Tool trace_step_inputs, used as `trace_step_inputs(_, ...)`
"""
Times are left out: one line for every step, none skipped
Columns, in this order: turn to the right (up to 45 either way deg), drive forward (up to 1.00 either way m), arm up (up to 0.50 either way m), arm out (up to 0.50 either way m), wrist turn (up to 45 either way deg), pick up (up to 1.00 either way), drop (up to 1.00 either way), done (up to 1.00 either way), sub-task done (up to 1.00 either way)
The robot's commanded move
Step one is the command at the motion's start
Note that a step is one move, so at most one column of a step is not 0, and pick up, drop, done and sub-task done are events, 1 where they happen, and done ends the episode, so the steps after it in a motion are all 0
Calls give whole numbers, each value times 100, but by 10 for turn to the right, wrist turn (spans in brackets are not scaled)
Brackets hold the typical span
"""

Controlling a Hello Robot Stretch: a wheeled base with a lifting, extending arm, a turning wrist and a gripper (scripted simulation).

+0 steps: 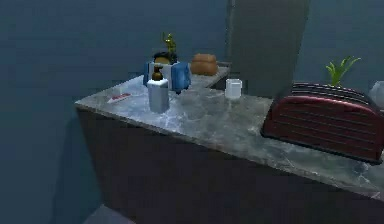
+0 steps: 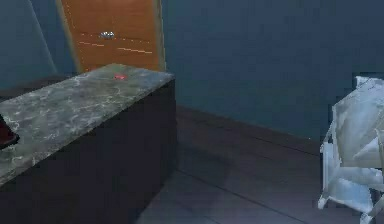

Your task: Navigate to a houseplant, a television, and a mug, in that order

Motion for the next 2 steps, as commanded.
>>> trace_step_inputs(0,45,0,0,0,0,0,0,0)
trace_step_inputs(150,0,0,0,0,0,0,0,0)
